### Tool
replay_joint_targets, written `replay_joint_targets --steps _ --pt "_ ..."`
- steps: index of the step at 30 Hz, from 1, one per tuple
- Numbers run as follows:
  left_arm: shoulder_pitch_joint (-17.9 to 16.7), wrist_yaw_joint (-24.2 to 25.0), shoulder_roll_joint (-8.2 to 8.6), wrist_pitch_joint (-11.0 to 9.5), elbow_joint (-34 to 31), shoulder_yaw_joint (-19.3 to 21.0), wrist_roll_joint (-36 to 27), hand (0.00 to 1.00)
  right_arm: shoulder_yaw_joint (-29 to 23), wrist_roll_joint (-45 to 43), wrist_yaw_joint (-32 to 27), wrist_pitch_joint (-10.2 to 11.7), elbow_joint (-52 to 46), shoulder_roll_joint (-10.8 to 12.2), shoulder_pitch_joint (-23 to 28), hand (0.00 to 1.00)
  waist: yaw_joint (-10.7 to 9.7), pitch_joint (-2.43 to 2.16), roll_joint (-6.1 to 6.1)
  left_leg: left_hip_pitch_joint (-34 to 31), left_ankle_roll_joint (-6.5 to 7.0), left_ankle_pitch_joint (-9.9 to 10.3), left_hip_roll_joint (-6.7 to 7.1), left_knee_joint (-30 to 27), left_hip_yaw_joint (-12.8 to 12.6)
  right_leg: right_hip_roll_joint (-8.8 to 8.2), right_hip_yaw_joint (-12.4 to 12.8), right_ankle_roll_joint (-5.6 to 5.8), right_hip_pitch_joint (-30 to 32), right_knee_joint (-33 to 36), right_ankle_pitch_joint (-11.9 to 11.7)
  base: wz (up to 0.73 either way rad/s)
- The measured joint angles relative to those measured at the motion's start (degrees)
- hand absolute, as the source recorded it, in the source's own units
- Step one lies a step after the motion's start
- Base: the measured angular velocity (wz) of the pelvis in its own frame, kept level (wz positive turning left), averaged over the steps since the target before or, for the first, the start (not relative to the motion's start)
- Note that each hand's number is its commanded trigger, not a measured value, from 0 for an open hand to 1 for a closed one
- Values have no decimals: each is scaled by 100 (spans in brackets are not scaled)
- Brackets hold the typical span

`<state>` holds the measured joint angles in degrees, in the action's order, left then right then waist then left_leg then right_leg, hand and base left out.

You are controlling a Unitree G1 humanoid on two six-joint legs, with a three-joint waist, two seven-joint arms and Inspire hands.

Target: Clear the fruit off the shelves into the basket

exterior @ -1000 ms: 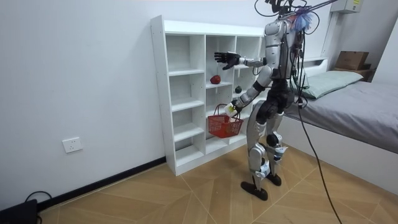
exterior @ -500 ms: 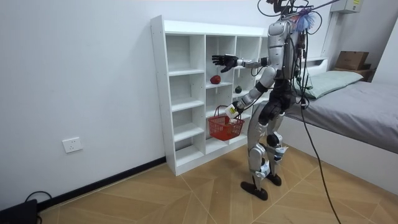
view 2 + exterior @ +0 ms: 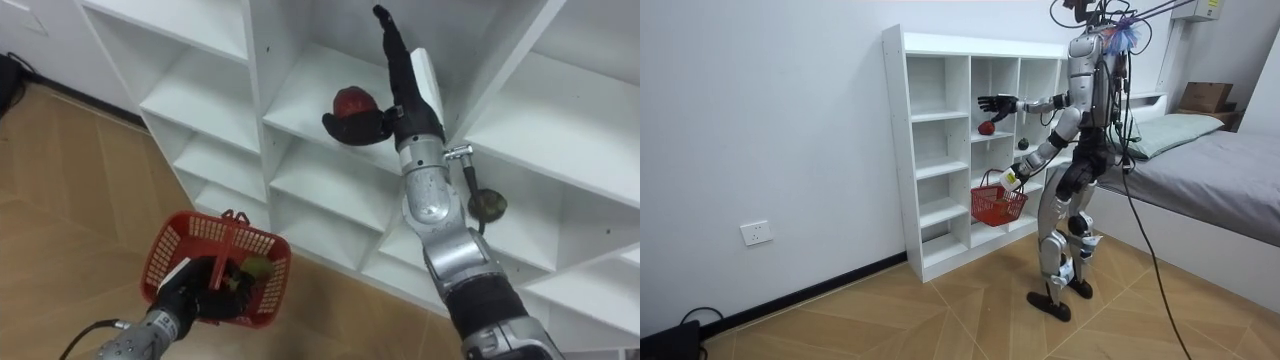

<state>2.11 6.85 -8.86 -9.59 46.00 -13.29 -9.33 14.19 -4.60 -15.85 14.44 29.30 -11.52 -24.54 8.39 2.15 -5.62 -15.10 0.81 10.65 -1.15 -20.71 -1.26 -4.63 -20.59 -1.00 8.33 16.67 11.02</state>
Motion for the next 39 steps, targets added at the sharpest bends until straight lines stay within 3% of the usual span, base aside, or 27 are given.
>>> replay_joint_targets --steps 15,17,20,31,39 --pt "46 43 70 71 3 -59 -7 100 -34 418 50 -26 1124 -69 -358 0 18 25 31 -141 18 -14 19 -4 17 -48 84 20 217 192 20 1" --pt "55 44 68 71 22 -54 -7 100 -34 424 52 -24 1202 -67 -370 0 18 34 36 -143 21 -16 23 -4 22 -55 89 23 220 208 22 2" --pt "63 44 81 83 23 -55 -1 100 -35 443 73 -25 1381 -70 -384 0 64 85 65 -163 29 -20 39 -6 22 -74 94 28 232 224 27 0" --pt "79 49 127 98 24 -75 -9 100 -194 435 230 -75 1866 -75 -635 0 170 127 128 -262 83 -50 102 -69 3 -154 159 55 391 401 51 -1" --pt "95 51 122 99 33 -388 -9 100 -193 422 219 -3 2008 -92 -789 0 171 150 164 -350 94 -62 102 -106 -8 -173 148 41 485 446 74 0"
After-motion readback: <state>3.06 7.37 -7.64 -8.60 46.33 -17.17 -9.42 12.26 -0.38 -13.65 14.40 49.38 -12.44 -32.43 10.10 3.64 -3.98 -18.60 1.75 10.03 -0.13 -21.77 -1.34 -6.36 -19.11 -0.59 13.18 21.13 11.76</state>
